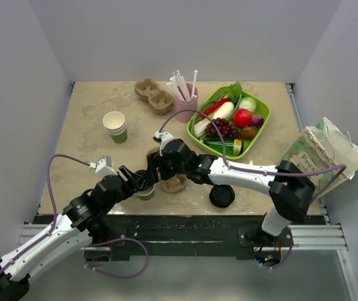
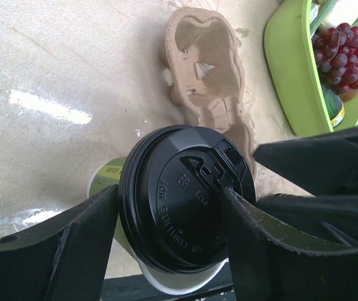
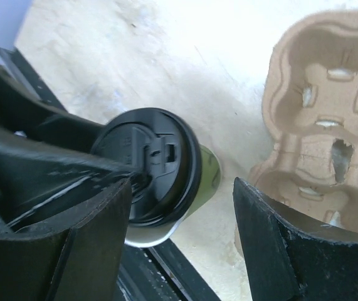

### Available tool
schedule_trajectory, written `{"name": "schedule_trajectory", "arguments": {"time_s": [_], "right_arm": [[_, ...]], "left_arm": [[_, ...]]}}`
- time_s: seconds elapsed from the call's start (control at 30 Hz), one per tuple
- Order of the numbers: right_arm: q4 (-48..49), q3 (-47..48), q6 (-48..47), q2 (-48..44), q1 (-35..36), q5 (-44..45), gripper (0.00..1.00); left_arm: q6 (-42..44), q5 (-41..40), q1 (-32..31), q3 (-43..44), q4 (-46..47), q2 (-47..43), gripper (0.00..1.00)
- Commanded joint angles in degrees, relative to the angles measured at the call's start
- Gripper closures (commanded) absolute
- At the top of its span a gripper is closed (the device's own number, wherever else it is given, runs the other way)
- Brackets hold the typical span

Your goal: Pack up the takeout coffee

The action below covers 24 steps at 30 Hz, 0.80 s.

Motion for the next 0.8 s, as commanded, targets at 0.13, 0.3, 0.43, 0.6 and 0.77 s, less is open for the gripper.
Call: {"name": "schedule_trajectory", "arguments": {"time_s": [0.13, 0.3, 0.43, 0.6, 0.77], "right_arm": [[-1.01, 3.44, 1.92, 2.63, 0.06, 0.92, 0.37], [0.84, 2.04, 2.01, 1.93, -0.02, -0.84, 0.47], [1.19, 1.6, 2.36, 1.4, -0.02, -2.07, 0.51], [1.1, -0.07, 2.97, 0.26, 0.06, -2.51, 0.54], [1.1, -1.21, 3.24, -0.44, 0.06, -2.07, 0.57]], "left_arm": [[2.53, 1.12, 0.19, -0.76, 0.73, -0.69, 0.29], [3.23, 1.39, 0.19, -0.59, 1.44, -0.52, 0.27], [3.41, 1.56, 0.19, -0.15, 1.09, -0.78, 0.25], [2.97, 1.21, 0.19, 0.2, -0.41, -1.83, 0.18], [2.53, 1.21, 0.19, 0.82, -1.37, -3.5, 0.16]]}}
